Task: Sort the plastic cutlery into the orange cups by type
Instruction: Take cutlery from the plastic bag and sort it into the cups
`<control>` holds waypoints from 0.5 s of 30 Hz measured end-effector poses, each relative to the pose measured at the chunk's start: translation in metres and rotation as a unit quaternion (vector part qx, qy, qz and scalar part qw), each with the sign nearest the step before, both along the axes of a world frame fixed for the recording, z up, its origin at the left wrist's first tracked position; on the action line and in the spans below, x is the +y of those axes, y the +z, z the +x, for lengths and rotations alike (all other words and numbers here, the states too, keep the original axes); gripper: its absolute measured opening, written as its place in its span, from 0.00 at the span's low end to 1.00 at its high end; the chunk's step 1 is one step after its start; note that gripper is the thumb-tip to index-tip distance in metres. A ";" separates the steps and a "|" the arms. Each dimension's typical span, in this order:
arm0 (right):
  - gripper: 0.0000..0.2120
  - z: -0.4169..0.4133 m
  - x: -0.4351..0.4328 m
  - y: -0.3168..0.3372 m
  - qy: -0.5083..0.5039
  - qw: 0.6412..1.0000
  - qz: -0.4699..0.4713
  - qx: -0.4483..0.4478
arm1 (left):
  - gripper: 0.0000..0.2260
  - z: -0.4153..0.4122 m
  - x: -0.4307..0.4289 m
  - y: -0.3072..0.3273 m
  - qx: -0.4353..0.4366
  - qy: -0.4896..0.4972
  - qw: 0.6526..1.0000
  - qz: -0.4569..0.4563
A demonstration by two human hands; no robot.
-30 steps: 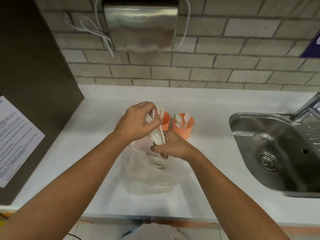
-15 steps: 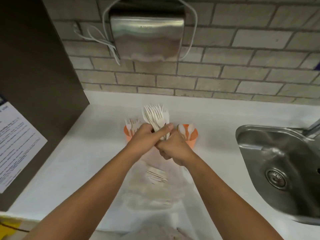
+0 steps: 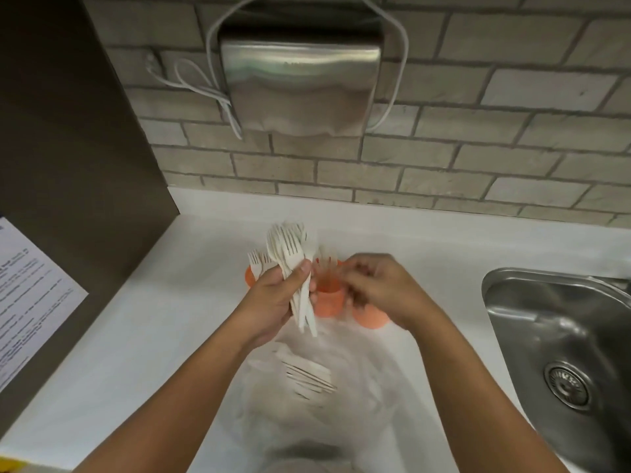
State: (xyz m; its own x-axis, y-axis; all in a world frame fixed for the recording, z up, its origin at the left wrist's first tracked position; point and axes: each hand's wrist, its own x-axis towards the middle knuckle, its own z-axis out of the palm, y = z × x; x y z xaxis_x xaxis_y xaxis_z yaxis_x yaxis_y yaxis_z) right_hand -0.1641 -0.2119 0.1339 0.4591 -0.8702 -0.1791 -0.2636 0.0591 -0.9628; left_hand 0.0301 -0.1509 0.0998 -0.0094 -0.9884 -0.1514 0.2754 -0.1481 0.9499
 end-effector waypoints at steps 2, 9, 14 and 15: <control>0.10 0.004 -0.012 0.008 -0.055 0.998 -0.030 -0.029 | 0.14 0.003 0.001 -0.007 -0.004 -0.014 1.000 0.005; 0.15 0.045 -0.021 -0.001 -0.009 0.998 -0.036 -0.059 | 0.18 0.003 0.005 -0.017 0.000 -0.016 1.000 0.005; 0.13 0.052 -0.034 -0.006 -0.077 0.990 -0.041 -0.113 | 0.18 0.017 0.008 -0.026 -0.002 0.060 0.998 0.016; 0.13 0.053 -0.037 -0.005 -0.092 0.988 -0.040 -0.121 | 0.16 0.020 0.010 -0.026 -0.004 0.072 0.997 0.021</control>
State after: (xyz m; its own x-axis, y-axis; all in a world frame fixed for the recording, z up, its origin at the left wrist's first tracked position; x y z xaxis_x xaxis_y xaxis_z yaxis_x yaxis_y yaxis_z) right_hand -0.1109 -0.2494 0.1284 0.3128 -0.9498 -0.0098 -0.0164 0.0049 -0.9999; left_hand 0.0500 -0.1414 0.0733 0.1337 -0.9720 -0.1931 0.2894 -0.1480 0.9457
